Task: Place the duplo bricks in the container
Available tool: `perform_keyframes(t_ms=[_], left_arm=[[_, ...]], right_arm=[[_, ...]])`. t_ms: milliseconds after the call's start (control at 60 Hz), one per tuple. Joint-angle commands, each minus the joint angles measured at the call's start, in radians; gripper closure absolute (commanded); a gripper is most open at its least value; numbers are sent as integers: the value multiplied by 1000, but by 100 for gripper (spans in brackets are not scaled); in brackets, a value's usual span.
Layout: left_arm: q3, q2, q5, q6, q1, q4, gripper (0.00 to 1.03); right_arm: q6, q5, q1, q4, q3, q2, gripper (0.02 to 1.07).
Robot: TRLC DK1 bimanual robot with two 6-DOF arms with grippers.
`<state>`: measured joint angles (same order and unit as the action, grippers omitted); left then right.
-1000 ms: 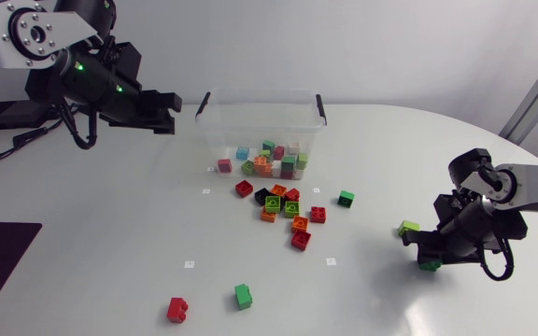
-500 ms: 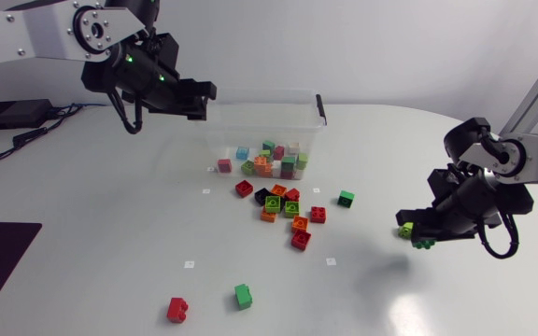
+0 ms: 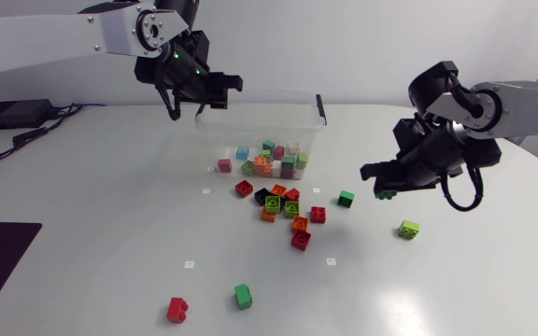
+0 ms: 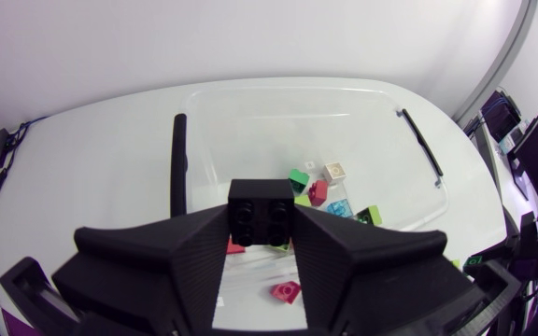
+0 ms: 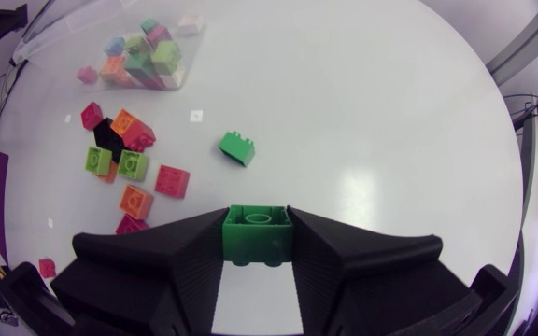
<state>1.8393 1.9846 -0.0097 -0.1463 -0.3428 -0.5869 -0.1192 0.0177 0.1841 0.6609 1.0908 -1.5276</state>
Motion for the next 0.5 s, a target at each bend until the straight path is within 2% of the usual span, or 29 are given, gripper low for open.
perform_keyframes(t_ms=[0,17,33,83,267,483], left_arm=[[74,43,-16,-13,-5,-24,28],[83,45,-16,-12,-4,-34,19],[87,46,-16,-10,-4,-40,14],[94,45,-16,2,-1,-50,5],[64,-15,-16,63,13,-100,5],[-129,-190,-7,215,28,-108,5]], right_arm=[[-43,-4,31,-7,67,-42,75],[-45,-4,37,-7,80,-48,75],[-46,-4,40,-7,90,-51,75],[-54,-5,57,-7,132,-72,75],[-73,-5,107,2,290,-152,75],[-85,-5,160,5,466,-258,75]])
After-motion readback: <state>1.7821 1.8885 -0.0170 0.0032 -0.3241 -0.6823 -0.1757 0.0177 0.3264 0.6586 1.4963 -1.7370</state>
